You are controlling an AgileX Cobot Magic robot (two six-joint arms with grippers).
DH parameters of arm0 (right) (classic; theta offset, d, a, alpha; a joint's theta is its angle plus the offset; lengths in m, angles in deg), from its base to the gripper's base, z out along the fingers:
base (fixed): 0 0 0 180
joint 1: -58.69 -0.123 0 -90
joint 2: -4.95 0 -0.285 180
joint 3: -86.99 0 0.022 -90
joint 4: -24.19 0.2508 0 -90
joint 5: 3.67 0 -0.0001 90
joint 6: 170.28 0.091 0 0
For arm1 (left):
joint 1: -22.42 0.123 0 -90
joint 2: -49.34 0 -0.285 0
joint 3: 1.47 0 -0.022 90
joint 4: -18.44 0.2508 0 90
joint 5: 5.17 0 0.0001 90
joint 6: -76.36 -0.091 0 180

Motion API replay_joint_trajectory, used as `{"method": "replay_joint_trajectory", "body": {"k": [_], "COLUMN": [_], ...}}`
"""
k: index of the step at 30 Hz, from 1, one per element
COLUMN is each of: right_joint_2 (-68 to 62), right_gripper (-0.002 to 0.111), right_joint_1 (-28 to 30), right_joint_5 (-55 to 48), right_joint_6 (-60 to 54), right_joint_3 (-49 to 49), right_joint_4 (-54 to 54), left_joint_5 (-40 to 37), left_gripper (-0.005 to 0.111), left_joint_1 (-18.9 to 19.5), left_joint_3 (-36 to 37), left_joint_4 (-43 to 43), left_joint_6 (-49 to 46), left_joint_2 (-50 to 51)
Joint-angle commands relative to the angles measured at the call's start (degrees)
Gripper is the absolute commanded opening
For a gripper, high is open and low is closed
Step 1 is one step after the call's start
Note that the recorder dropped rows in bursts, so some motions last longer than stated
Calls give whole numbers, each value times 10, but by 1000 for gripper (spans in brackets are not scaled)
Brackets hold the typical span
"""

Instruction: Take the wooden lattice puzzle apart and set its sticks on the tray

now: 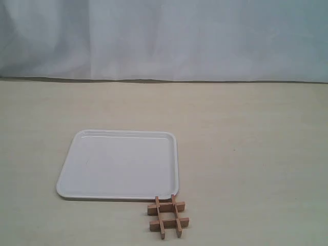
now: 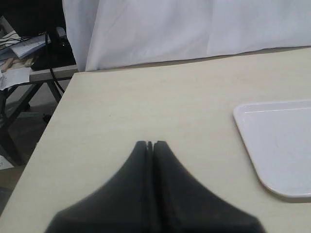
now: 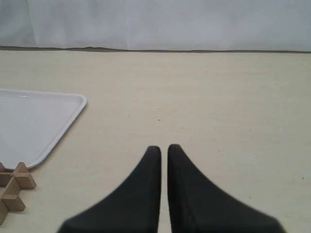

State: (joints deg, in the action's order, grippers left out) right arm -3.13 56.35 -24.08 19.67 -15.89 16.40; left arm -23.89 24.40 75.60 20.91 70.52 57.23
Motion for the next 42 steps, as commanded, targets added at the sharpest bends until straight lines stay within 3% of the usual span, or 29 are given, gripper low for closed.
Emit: {"method": "replay_joint_trajectory", "body": {"k": [1,12,23,28,31,37,42], "right_joint_2": [3,3,3,3,3,3,3], "right_gripper": [5,5,5,5,5,5,5], "right_joint_1": [4,4,4,4,4,2,2], "right_joint_5": [6,53,229,255,264,282,275], "right_joint_6": [-2,-2,-2,-2,-2,-2,-4], "right_joint_3": [1,1,1,1,1,1,-9], "right_joint_4": [-3,-13,-13,-11,58,333,337], "left_joint_5": [3,3,3,3,3,3,3], "left_gripper": [0,0,0,0,0,0,0], "left_joint_1": [0,0,0,0,0,0,0], "left_joint_3": [1,1,1,1,1,1,1], "left_joint_4": [-4,-4,-4,-4,-4,-4,-4], "left_joint_6": [6,6,5,5,5,5,5], "left_joint_2": [-1,-1,-1,-1,-1,-1,-1]}}
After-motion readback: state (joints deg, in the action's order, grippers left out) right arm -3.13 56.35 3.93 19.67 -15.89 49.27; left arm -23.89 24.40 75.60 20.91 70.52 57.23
